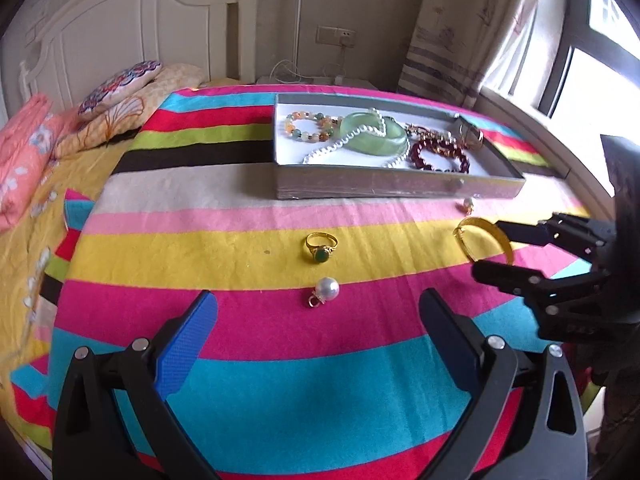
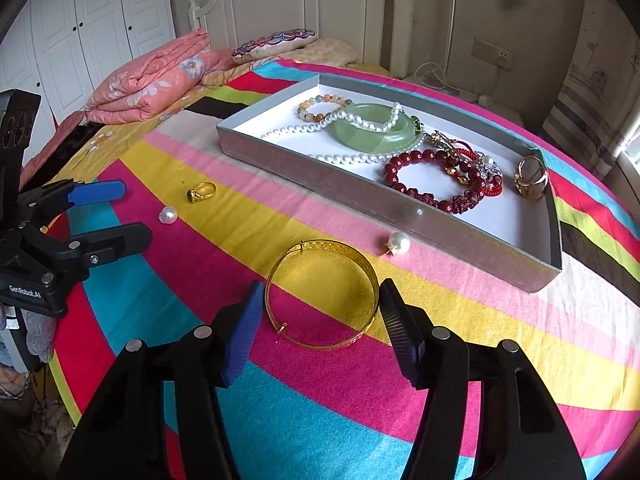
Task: Organize jewelry
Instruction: 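Grasp the green-stone gold ring with the left gripper while the right gripper grasps the gold bangle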
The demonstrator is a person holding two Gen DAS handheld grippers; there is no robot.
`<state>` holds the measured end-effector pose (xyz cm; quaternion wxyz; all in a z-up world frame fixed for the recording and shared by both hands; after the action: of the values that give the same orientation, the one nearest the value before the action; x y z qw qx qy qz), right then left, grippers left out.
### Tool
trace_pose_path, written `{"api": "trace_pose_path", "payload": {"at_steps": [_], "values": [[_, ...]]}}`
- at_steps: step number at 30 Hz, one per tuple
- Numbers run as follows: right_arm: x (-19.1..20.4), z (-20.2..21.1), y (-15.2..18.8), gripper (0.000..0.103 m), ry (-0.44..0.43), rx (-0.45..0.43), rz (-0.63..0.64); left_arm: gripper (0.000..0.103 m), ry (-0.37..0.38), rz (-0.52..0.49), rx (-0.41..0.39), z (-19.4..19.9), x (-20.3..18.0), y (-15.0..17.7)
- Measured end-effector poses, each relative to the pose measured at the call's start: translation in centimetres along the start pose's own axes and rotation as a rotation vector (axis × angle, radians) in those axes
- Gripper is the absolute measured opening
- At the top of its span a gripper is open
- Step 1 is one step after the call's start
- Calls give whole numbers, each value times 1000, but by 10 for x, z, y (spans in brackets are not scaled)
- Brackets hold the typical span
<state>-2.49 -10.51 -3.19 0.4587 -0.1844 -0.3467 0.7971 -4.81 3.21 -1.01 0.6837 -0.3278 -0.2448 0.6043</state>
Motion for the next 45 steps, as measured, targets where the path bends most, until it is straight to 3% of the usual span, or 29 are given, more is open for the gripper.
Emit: {"api": "trace_pose_path", "payload": {"at_steps": [4,7,9,12,15,19,32,45], "values": [[-1,6,2,58,-21,-18,-20,96,-15,-16,40,-15,3,-10],[-3,8,3,58,-34,-27,-40,85,-9,5,66,-30,9,-22],[-3,9,3,58,-36,-30,-45,66,-13,-3,90,-38,10,-25],[-3,10,3,58,-38,-35,-44,52,-32,-47,92,-43,7,-25],[-3,11,3,58,-45,-38,-52,29,-26,-70,78,-41,4,-23],[-3,11,3,58,-45,-40,-52,18,-15,-88,60,-41,-2,-20],[-9,17,2,58,-39,-75,-76,16,18,-96,3,-29,-10,-21],[-16,32,-6,58,-28,-137,-94,16,8,-137,-65,-19,-27,-53]]}}
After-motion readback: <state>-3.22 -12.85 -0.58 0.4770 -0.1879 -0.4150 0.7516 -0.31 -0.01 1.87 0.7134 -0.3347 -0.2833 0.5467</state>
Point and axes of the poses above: each gripper's, at about its wrist camera, not at the fingertips, and z roughly against the way its jaws point, x to its left, y to its underside, the point moved 4 cm from there along -z, roughly the way its jaws point, and after that the axes turned 6 degrees about -x, right-handed, at the moved point
